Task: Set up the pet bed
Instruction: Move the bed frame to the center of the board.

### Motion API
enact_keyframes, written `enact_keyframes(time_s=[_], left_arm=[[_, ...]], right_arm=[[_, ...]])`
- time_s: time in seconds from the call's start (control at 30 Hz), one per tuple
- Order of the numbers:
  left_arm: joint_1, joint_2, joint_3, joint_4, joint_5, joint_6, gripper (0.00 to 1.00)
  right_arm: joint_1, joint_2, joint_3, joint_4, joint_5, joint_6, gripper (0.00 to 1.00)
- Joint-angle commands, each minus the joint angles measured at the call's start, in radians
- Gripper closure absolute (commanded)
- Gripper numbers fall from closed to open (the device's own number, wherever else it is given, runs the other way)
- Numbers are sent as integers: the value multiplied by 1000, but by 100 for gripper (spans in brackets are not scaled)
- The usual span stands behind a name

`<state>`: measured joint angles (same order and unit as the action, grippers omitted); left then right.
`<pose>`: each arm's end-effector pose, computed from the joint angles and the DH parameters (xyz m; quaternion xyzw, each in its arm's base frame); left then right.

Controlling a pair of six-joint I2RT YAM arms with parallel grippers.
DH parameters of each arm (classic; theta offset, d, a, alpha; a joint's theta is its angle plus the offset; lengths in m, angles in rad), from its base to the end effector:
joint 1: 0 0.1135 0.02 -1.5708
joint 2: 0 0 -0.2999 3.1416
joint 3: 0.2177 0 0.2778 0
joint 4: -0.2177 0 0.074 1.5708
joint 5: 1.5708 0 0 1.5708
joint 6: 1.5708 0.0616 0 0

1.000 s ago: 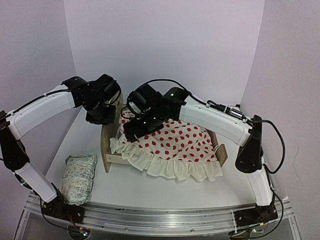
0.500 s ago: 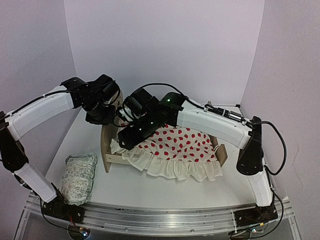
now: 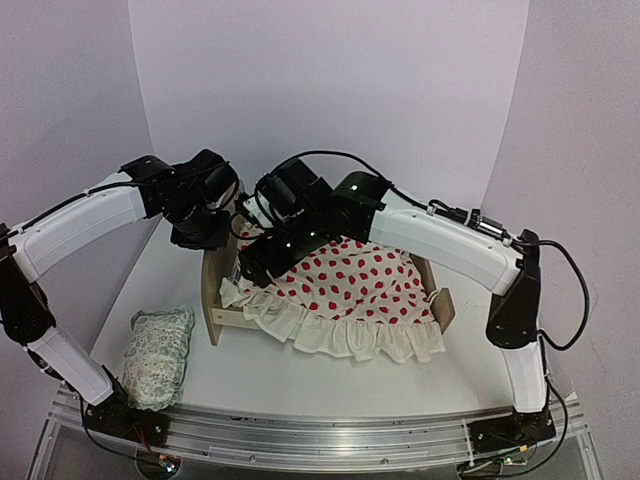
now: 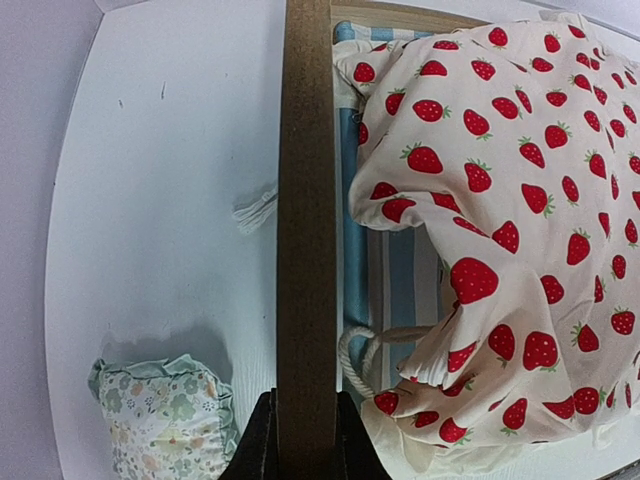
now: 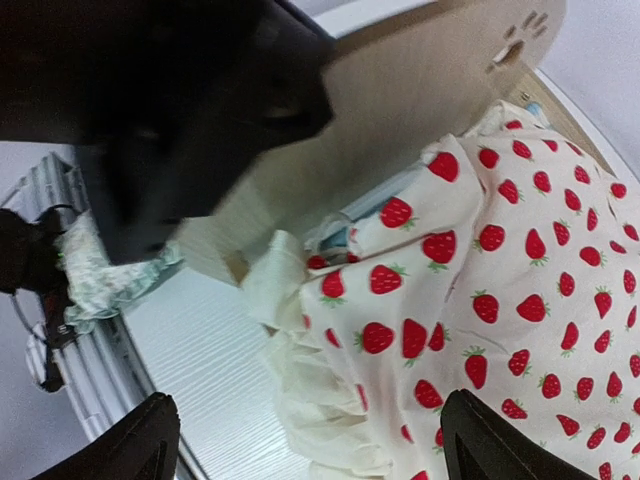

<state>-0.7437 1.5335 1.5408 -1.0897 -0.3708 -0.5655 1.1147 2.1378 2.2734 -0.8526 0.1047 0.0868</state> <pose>0.2663 -0.2146 0.3591 0.0405 0.9539 -0.0028 0.2974 0.2452 0.4853 0.3737 -0.4280 0.8022 0.1944 0.3680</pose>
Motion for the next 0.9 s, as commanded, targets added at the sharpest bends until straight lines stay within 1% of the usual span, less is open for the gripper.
enact_keyframes(time_s=[0.0,0.1,0.2,0.4,0.57,0.63,0.73,0.87], left_arm=[[11,-30,-34,17,46,-80,94],[12,-43,-45,20,56,-86,93],[13,-56,-53,17,81,-105,93],[17,-125,-102,51,144,-141,92],[16,-153,-138,70,174,-147,90],[17,-160,-136,75,177,-151,88],[18,-165,-121,78,181,-152,80],[16,-158,-85,65,186,-155,73]], right_arm=[[7,-97,3,33,-220,18,12],[10,-90,-47,35,-219,30,15],[10,-62,-62,47,-189,53,18],[10,22,-24,84,-121,71,22],[10,99,17,110,-132,78,26],[9,120,21,117,-131,78,27],[6,143,21,130,-127,77,28],[-1,159,1,139,-97,63,28]])
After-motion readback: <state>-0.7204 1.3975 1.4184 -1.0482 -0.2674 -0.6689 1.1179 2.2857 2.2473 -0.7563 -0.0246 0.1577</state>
